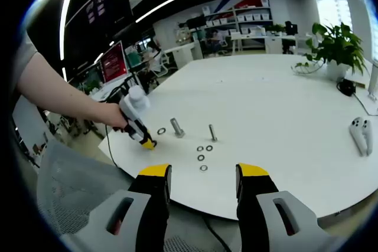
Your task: Place the washer onto the threaded stud by aligning its center hole with the stud, sliding it down to the base, and recovering from edge contact or off-axis alignment until the washer reaches the visible bottom stop.
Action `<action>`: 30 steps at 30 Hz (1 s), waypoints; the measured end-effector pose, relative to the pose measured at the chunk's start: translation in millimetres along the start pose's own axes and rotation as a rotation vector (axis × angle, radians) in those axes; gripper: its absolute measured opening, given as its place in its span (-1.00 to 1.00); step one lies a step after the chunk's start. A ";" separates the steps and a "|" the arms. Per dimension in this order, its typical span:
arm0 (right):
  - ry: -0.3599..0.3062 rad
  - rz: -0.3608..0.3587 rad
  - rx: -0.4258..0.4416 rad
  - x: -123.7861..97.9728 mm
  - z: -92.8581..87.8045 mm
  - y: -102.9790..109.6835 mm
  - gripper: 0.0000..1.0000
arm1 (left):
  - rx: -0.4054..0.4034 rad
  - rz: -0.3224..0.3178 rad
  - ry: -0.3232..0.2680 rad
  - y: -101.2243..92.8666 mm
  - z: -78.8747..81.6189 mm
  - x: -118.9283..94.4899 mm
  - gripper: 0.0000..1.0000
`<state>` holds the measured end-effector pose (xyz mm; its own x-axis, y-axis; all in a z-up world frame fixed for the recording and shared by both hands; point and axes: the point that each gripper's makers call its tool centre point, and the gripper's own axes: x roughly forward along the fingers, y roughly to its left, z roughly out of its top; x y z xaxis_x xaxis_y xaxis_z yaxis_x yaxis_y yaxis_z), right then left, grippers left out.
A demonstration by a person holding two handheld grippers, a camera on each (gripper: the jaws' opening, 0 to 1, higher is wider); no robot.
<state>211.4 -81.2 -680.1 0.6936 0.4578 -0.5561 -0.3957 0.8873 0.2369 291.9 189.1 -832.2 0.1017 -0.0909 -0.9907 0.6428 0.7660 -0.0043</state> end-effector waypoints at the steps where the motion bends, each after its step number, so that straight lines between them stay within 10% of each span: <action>1: 0.001 -0.001 0.000 0.0 -0.1 -0.1 -0.08 | -0.012 0.000 -0.003 -0.5 -0.2 -0.7 -0.61; 30: 0.001 0.005 0.002 0.3 -0.3 1.2 -0.09 | 0.003 -0.001 0.002 6.9 2.5 7.3 -0.46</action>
<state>210.9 -80.0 -680.2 0.6909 0.4620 -0.5561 -0.3977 0.8852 0.2412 299.0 192.1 -839.1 0.1000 -0.0904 -0.9909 0.6450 0.7642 -0.0046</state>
